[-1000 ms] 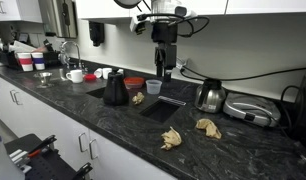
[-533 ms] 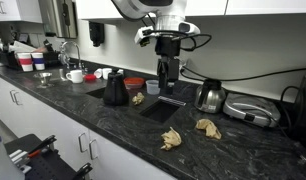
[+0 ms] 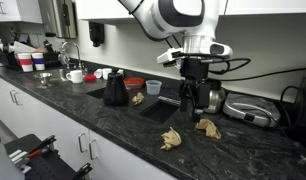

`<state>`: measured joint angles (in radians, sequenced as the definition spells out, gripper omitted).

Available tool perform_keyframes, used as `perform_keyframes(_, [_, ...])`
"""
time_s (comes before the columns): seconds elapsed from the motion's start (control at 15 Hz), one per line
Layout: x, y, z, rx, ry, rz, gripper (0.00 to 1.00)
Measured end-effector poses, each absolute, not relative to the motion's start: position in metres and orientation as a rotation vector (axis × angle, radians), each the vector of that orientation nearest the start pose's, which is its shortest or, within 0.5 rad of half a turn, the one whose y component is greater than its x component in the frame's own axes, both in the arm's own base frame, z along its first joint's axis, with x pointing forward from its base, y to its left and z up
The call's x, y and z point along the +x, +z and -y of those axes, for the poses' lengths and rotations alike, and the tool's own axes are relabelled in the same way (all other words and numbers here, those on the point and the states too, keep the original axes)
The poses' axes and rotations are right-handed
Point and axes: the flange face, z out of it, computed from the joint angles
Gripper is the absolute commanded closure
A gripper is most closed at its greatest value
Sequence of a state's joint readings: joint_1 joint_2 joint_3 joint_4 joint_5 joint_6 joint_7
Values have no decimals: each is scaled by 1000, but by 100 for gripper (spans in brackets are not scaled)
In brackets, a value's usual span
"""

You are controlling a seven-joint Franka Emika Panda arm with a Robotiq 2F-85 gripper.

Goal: Take a pice of paper and throw it down the left shoot

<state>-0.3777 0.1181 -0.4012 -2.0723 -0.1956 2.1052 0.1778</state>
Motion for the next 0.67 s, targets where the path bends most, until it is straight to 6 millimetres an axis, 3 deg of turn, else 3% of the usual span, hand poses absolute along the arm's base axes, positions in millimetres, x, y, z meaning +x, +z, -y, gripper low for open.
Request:
perform_keyframes(0.13, [393, 365, 408, -3019, 256, -1377, 0])
perform_keyframes(0.67, [398, 365, 408, -3023, 254, -1372, 0])
